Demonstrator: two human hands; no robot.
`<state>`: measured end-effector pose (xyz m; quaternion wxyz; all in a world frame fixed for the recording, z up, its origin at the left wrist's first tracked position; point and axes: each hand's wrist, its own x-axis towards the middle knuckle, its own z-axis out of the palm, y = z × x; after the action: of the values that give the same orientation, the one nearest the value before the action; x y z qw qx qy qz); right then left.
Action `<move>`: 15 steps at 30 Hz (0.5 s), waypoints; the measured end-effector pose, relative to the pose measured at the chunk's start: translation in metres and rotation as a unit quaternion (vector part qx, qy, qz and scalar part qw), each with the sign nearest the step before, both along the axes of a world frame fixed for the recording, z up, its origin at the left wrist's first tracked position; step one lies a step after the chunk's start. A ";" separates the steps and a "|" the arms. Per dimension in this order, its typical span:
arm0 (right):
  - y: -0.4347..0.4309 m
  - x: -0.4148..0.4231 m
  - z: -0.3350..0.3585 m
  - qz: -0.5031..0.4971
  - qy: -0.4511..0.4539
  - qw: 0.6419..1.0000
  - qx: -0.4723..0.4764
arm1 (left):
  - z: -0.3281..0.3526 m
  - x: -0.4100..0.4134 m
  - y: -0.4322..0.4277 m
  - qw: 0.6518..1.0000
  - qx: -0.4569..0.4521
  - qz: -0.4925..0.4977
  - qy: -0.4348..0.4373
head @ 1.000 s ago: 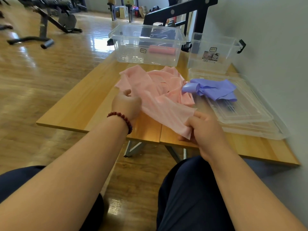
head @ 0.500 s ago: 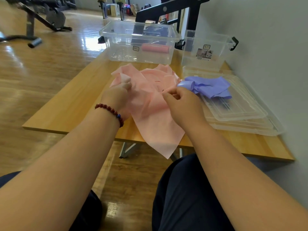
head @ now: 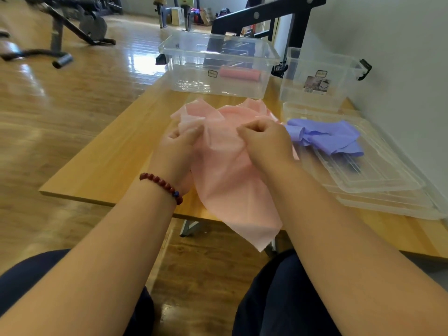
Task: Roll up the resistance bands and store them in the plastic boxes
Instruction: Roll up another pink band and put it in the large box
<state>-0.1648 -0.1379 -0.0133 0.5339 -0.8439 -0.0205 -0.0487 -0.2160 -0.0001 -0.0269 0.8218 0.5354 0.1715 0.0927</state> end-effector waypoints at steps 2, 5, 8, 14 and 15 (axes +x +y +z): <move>-0.005 -0.002 -0.004 -0.039 -0.028 0.999 0.026 | -0.003 0.002 0.004 0.999 -0.035 -0.010 0.008; -0.014 -0.008 -0.007 -0.043 -0.061 0.996 0.053 | 0.000 0.002 0.003 0.997 -0.055 -0.049 -0.003; -0.018 -0.019 -0.010 -0.020 -0.073 0.996 0.037 | 0.004 0.001 0.002 0.990 -0.095 -0.092 0.044; -0.037 -0.047 -0.009 0.083 -0.100 0.991 -0.032 | 0.005 0.004 0.013 0.992 -0.065 -0.069 0.082; -0.039 -0.050 -0.008 0.099 -0.096 0.989 -0.054 | 0.004 0.004 0.014 0.994 -0.043 -0.048 0.083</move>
<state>-0.2144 -0.1769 -0.0217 0.4853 -0.8567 -0.1576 -0.0756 -0.2120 0.0134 -0.0228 0.8304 0.5131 0.2169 0.0005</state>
